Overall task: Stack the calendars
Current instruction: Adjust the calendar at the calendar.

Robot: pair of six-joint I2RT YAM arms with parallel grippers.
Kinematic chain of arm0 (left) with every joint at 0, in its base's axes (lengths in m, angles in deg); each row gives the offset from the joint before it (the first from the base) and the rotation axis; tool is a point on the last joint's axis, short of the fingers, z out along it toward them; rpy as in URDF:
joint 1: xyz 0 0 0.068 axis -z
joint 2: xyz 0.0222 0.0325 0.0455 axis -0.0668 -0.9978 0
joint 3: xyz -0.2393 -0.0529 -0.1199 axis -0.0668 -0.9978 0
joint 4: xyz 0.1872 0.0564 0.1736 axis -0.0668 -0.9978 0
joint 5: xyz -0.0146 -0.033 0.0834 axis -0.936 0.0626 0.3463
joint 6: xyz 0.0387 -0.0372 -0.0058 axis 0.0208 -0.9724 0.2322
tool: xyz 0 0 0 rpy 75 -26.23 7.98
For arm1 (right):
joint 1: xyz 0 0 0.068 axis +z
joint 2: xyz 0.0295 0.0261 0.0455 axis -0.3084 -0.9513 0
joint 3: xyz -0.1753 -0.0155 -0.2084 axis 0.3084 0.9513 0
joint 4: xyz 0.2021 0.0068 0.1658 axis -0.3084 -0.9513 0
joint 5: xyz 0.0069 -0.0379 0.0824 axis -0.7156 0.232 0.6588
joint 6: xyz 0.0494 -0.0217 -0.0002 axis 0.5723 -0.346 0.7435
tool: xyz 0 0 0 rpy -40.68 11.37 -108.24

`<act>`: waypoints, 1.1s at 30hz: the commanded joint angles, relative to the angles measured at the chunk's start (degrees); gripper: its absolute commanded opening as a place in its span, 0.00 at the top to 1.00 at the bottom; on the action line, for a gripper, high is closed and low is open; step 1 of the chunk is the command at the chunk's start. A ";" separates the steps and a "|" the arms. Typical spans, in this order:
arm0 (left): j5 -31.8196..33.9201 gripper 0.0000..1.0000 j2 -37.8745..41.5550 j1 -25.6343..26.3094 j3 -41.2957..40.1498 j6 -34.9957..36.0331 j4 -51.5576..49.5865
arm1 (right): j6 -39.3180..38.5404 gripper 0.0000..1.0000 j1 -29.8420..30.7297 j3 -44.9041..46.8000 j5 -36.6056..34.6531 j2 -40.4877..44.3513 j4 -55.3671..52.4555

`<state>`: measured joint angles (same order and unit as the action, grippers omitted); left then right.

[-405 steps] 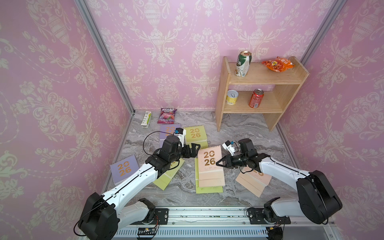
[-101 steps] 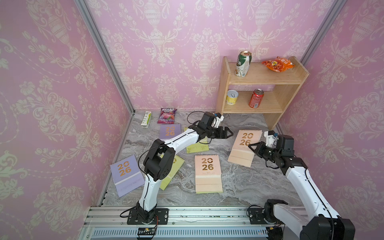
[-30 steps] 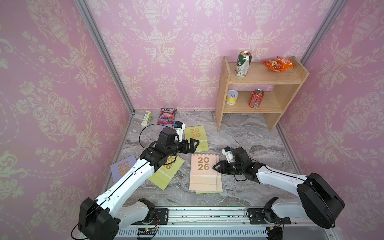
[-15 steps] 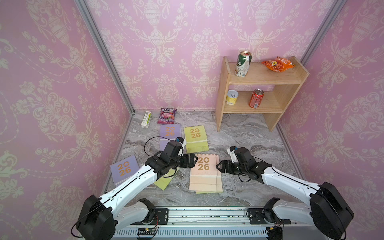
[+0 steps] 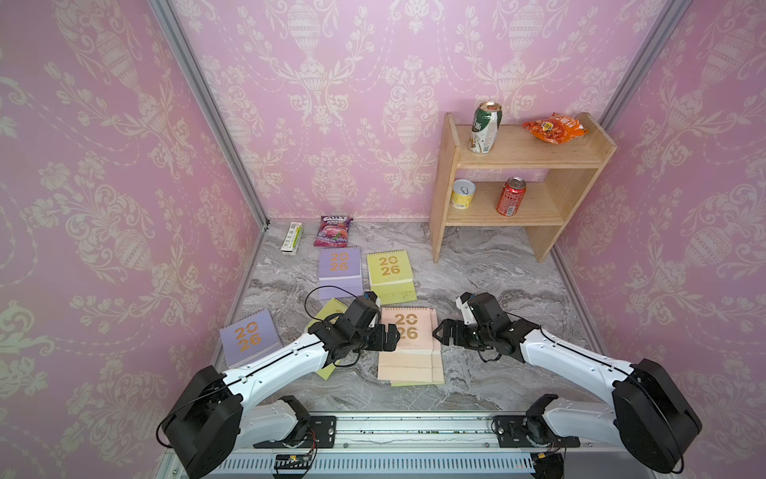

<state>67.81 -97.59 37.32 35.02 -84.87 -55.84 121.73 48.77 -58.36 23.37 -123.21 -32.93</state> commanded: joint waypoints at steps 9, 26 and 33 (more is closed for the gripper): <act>0.74 0.01 -6.37 1.79 0.84 -2.66 5.40 | -0.90 0.00 -1.71 0.26 1.59 0.65 -0.65; -0.49 0.01 -10.00 4.10 3.00 -4.29 8.85 | -0.40 0.00 -1.85 1.14 2.50 1.68 0.03; -0.40 0.01 -10.19 5.36 3.03 -5.64 10.34 | 0.00 0.00 -1.88 1.73 3.82 1.30 1.50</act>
<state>68.03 -107.34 41.97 36.27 -89.01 -46.98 121.73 47.28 -57.64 26.13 -122.62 -32.25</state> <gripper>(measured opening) 0.992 0.996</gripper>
